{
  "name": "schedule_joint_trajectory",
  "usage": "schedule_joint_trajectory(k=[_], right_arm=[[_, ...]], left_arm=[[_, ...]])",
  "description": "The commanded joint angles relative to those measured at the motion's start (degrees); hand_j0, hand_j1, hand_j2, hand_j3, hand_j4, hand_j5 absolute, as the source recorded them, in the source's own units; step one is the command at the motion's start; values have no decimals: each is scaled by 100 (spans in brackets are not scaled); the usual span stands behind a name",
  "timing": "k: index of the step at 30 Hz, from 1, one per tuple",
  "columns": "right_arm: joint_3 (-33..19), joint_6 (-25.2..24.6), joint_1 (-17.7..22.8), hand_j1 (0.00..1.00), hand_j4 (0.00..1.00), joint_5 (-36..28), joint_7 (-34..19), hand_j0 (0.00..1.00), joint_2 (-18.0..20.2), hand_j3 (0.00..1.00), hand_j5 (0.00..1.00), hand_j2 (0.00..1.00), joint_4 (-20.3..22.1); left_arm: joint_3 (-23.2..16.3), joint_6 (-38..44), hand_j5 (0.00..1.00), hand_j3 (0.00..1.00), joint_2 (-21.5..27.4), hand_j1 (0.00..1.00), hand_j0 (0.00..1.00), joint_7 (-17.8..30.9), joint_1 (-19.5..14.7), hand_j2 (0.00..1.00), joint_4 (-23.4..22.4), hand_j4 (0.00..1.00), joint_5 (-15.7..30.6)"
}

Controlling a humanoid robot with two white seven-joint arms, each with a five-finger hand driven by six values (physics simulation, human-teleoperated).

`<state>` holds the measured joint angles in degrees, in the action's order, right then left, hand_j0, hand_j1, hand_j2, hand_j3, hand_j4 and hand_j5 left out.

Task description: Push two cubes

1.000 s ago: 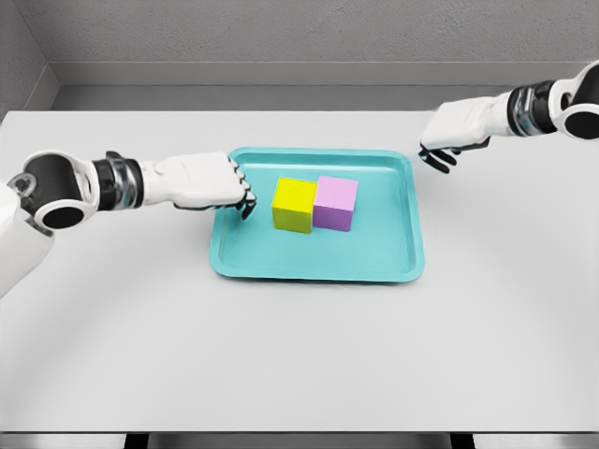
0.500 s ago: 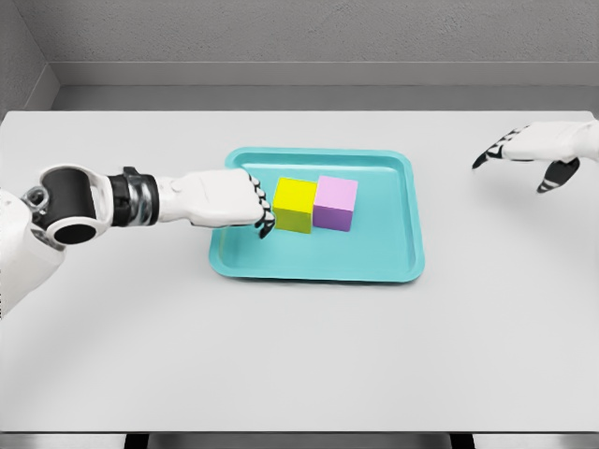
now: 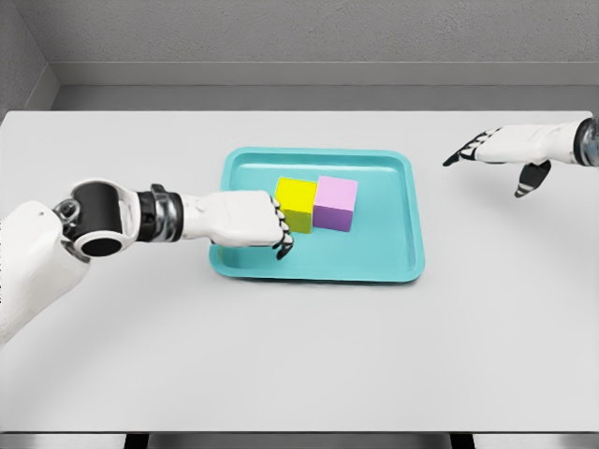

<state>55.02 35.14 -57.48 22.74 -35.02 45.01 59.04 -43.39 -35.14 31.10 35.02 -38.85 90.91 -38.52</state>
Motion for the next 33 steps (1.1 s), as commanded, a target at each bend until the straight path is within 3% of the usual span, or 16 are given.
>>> schedule_joint_trajectory(k=[1, 8, 10, 12, 15, 16, 20, 21, 33], right_arm=[[79, -14, 0, 100, 100, -24, 2, 100, -203, 100, 100, 100, -6], [255, -14, -9, 94, 94, -15, 2, 94, -406, 94, 94, 94, 29], [255, -14, -18, 80, 80, -15, 2, 80, -406, 80, 80, 80, 11], [255, -14, -53, 57, 57, -24, 2, 57, -529, 57, 57, 57, -59], [246, -14, -62, 54, 54, -24, 2, 54, -555, 54, 54, 54, -164], [246, -14, -62, 55, 55, -24, 2, 55, -546, 55, 55, 55, -156], [255, -14, -62, 96, 96, -15, 2, 96, -476, 96, 96, 96, -147], [255, -14, -62, 100, 100, -15, 2, 100, -476, 100, 100, 100, -129], [255, -14, -97, 100, 100, 2, 2, 100, -10, 100, 100, 100, -252]], left_arm=[[-91, 14, 46, 46, -51, 46, 46, -2, 0, 46, 15, 46, 20], [-205, 14, 46, 46, -280, 46, 46, -2, -26, 46, -196, 46, -120], [-205, 14, 46, 46, -280, 46, 46, -2, -35, 46, -240, 46, -112], [-345, 14, 46, 46, -324, 46, 46, -2, -62, 46, -372, 46, -103], [-398, 14, 46, 46, -403, 46, 46, -2, -79, 46, -486, 46, -76], [-398, 14, 46, 46, -447, 46, 46, -2, -79, 46, -486, 46, -94], [-407, 14, 46, 46, -526, 46, 46, -2, -79, 46, -627, 46, -112], [-398, 14, 46, 46, -526, 46, 46, -2, -88, 46, -609, 46, -94], [-398, 14, 46, 46, -482, 46, 46, -2, -176, 46, -539, 46, 55]])
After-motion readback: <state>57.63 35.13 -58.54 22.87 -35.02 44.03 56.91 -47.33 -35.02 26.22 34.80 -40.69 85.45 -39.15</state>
